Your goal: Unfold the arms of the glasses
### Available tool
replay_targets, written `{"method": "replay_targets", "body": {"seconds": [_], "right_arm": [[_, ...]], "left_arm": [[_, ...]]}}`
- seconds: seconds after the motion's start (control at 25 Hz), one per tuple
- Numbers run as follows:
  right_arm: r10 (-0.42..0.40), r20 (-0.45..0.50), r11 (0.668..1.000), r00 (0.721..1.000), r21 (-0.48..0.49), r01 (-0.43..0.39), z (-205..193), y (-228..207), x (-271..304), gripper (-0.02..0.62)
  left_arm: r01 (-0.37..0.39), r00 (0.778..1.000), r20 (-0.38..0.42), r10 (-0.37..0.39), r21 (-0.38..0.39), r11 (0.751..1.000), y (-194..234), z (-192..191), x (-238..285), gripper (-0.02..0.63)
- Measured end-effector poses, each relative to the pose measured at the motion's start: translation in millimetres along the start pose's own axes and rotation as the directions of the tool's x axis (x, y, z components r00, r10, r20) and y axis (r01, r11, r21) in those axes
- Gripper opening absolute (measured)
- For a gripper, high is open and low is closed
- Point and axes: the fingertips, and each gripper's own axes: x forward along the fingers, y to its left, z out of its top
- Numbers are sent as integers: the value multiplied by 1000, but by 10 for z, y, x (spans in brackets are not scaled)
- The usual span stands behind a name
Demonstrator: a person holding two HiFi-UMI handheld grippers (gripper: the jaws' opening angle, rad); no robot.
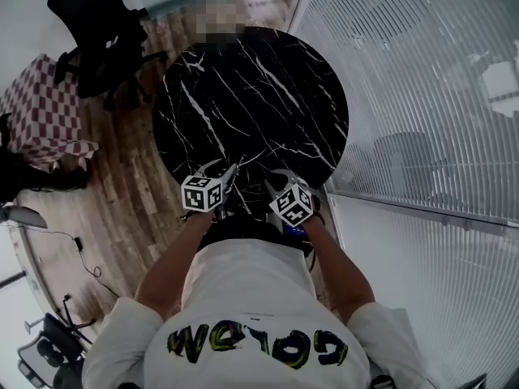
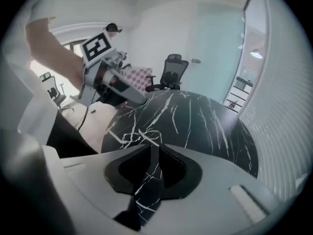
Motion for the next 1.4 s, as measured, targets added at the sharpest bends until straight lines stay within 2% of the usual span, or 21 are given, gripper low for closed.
{"method": "replay_targets", "body": {"seconds": [0.12, 0.28, 0.52, 0.68, 1.08, 1.2, 1.4], "right_arm": [[-49, 108, 995, 993, 94, 39, 287, -192, -293, 43], [-113, 233, 976, 966, 208, 64, 572, -384, -677, 30], [-186, 353, 965, 917, 243, 103, 1000, -563, -1311, 22], [-193, 441, 953, 877, 296, 61, 1236, -598, -1639, 5], [-152, 572, 934, 806, 350, -72, 1644, -501, -2076, 2], [-147, 615, 935, 775, 343, -95, 1799, -466, -2230, 2], [-112, 685, 954, 720, 277, -115, 2133, -372, -2508, 2]], "left_arm": [[36, 998, 51, -39, 44, 998, -218, 263, -154, 152], [83, 987, 129, -93, 86, 993, -529, 623, -364, 125], [129, 964, 204, -170, 198, 972, -1087, 1023, -642, 93], [148, 947, 244, -210, 250, 957, -1403, 1182, -791, 55], [195, 918, 282, -278, 290, 937, -1867, 1482, -981, 3], [199, 910, 292, -295, 316, 928, -2013, 1541, -1063, 3], [186, 896, 318, -311, 368, 911, -2249, 1654, -1196, 3]]}}
